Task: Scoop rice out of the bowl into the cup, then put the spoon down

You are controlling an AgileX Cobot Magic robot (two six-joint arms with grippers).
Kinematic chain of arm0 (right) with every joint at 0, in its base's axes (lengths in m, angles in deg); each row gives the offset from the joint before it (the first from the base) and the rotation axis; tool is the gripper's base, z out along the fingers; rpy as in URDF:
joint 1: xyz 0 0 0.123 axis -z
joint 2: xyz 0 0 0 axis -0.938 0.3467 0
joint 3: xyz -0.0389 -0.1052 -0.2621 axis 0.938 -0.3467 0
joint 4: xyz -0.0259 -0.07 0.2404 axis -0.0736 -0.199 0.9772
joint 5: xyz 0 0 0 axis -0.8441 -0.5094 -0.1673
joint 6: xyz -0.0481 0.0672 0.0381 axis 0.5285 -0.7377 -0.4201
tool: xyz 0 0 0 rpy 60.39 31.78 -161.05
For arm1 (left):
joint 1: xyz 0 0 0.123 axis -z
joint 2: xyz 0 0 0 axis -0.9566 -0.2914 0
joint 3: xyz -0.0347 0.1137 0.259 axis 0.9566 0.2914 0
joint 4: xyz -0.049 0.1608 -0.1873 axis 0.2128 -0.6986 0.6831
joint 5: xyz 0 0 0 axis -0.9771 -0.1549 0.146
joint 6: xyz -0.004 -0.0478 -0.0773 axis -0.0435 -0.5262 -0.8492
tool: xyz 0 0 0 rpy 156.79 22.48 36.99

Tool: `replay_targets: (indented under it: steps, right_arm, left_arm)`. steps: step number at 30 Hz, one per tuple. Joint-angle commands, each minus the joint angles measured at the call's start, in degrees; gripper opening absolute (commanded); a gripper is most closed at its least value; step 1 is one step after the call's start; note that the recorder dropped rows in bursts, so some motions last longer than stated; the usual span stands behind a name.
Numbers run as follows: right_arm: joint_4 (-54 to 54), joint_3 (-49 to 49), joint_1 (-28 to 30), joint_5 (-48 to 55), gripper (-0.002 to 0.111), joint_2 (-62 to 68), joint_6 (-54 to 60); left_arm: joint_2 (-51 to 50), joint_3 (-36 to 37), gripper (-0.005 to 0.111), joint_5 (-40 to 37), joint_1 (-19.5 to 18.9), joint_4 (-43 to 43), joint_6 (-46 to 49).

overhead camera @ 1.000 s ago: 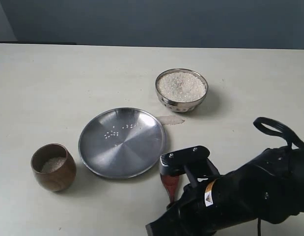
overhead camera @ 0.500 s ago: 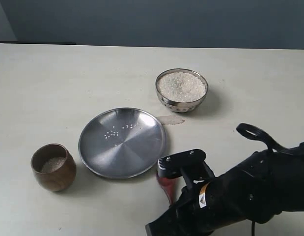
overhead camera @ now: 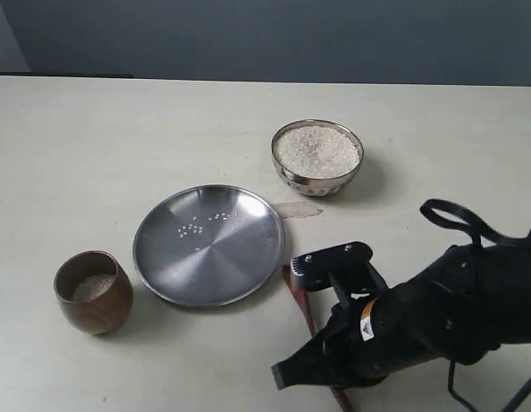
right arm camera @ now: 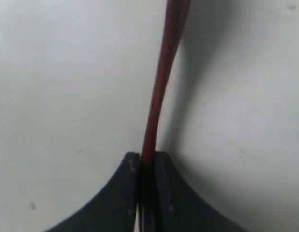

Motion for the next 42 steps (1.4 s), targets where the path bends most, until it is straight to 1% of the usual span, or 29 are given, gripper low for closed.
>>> replay_targets:
  steps: [1, 8, 11, 13, 18, 19, 20, 21, 22, 23, 24, 27, 29, 36, 37, 38, 40, 41, 42]
  right_arm:
    - [-6.1, 0.1, 5.8, 4.3, -0.001, 0.0, -0.6]
    - [-21.3, 0.1, 13.8, 5.1, -0.001, -0.2, -5.8]
    - [-23.6, 0.1, 16.6, 5.0, -0.001, -0.2, -5.7]
    - [-24.3, 0.1, 17.6, 4.7, -0.001, -0.2, -4.4]
    - [-26.9, 0.1, 17.8, 1.5, -0.001, -0.1, -4.4]
    - [-27.1, 0.1, 17.8, 0.9, 0.001, -0.1, -4.4]
    - [-27.4, 0.1, 17.8, 0.5, 0.006, -0.1, -4.4]
    - [-28.2, 0.1, 17.8, 0.1, 0.02, -0.1, -4.4]
    - [-28.4, 0.1, 17.8, 0.1, 0.029, -0.1, -4.4]
    - [-28.4, 0.1, 17.8, 0.1, 0.041, -0.1, -4.4]
    - [-28.8, 0.1, 17.8, 0.0, 0.041, -0.1, -4.4]
    - [-33.7, 0.1, 17.8, 0.8, 0.032, -0.1, -5.9]
    - [-37.1, 0.1, 17.8, 2.2, 0.031, -0.3, -9.1]
    - [-36.4, 0.1, 17.8, 6.2, 0.031, -0.3, -9.8]
    - [-36.3, 0.1, 17.8, 6.4, 0.028, -0.3, -9.8]
    - [-36.3, 0.1, 17.7, 6.5, 0.022, -0.3, -9.8]
    - [-36.2, 0.1, 17.6, 6.7, 0.006, -0.3, -9.8]
    - [-36.0, 0.1, 17.6, 6.7, 0.0, -0.3, -9.8]
    - [-36.0, 0.1, 17.6, 6.7, 0.0, -0.3, -9.8]
  left_arm:
    - [0.0, -0.2, 0.0, 0.5, 0.0, -0.1, 0.0]
    - [0.0, -0.2, 0.0, 0.5, 0.0, -0.1, 0.0]
    - [0.0, -0.2, 0.0, 0.5, 0.0, -0.1, 0.0]
    - [0.0, -0.2, 0.0, 0.5, 0.0, -0.1, 0.0]
    - [0.0, -0.2, 0.0, 0.5, 0.0, -0.1, 0.0]
    - [0.0, -0.2, 0.0, 0.5, 0.0, -0.1, 0.0]
    - [0.0, -0.2, 0.0, 0.5, 0.0, -0.1, 0.0]
    - [0.0, -0.2, 0.0, 0.5, 0.0, -0.1, 0.0]
    - [0.0, -0.2, 0.0, 0.5, 0.0, -0.1, 0.0]
    - [0.0, -0.2, 0.0, 0.5, 0.0, -0.1, 0.0]
    - [0.0, -0.2, 0.0, 0.5, 0.0, -0.1, 0.0]
    - [0.0, -0.2, 0.0, 0.5, 0.0, -0.1, 0.0]
    - [0.0, -0.2, 0.0, 0.5, 0.0, -0.1, 0.0]
    - [0.0, -0.2, 0.0, 0.5, 0.0, -0.1, 0.0]
    - [0.0, -0.2, 0.0, 0.5, 0.0, -0.1, 0.0]
    - [0.0, -0.2, 0.0, 0.5, 0.0, -0.1, 0.0]
    - [0.0, -0.2, 0.0, 0.5, 0.0, -0.1, 0.0]
    - [0.0, -0.2, 0.0, 0.5, 0.0, -0.1, 0.0]
    - [0.0, -0.2, 0.0, 0.5, 0.0, -0.1, 0.0]
